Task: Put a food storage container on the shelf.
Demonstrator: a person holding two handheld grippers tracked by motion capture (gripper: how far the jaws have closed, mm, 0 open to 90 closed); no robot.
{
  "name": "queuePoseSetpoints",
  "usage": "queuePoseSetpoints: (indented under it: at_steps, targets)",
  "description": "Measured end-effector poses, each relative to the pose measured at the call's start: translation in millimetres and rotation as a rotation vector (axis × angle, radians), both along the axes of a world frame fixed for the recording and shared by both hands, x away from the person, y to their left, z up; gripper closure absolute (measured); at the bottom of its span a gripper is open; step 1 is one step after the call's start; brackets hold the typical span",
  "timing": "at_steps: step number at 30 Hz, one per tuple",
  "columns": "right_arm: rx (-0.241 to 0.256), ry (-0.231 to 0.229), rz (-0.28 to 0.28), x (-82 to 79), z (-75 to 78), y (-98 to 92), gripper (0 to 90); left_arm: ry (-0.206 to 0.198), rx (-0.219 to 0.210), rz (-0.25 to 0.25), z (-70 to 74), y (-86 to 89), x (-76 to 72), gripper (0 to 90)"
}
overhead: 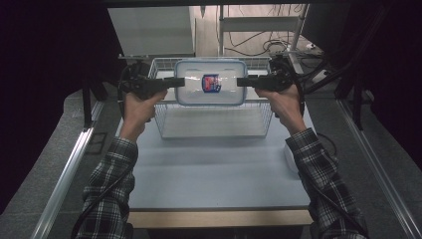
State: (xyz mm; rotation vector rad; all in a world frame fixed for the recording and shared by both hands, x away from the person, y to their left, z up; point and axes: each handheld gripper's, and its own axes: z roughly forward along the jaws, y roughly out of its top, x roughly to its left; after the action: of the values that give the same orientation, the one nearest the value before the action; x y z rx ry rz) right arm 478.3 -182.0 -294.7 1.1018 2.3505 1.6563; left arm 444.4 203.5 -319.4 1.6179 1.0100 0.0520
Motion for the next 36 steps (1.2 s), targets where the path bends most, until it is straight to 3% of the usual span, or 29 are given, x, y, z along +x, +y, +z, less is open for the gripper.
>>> queuePoseSetpoints:
  at_steps: [5,11,14,19,20,21,22,29,31,36]
  targets:
    - [-0.002,0.003,-0.009,9.3,1.3,-1.0,49.4,0.010,-0.017,0.003,-2.2,-0.9,7.5,51.3]
    - [-0.004,0.000,-0.003,14.9,0.4,-0.8,48.5,-0.042,-0.009,0.009,-6.2,-1.8,8.9,49.9]
    - [-0.008,-0.008,-0.002,14.1,-0.8,-0.4,47.8,-0.052,-0.037,0.008,-13.1,-0.7,8.3,49.6]
    - [-0.031,-0.023,-0.008,12.6,-1.4,1.8,46.1,-0.043,0.000,0.024,-17.6,-1.9,8.8,49.7]
    - [-0.041,-0.021,-0.016,12.7,-2.1,3.2,44.8,-0.042,0.043,0.023,-19.8,-4.7,8.9,50.8]
    - [-0.043,-0.016,-0.015,13.1,-2.5,4.0,43.9,-0.042,0.043,0.023,-19.8,-4.7,8.9,50.0]
    - [-0.049,-0.011,-0.020,13.7,-3.1,4.7,42.0,-0.048,0.086,0.035,-22.4,-10.7,8.2,47.5]
    - [-0.042,0.013,-0.034,18.6,-5.3,5.1,38.8,-0.024,0.041,0.029,-23.3,-6.3,9.8,50.3]
    - [-0.075,0.013,-0.060,19.0,-6.2,7.5,35.6,-0.022,0.039,0.030,-22.6,-6.5,9.4,50.2]
    - [-0.100,0.003,-0.076,18.7,-12.3,12.0,42.4,-0.011,0.019,0.037,-22.1,-6.0,11.6,48.7]
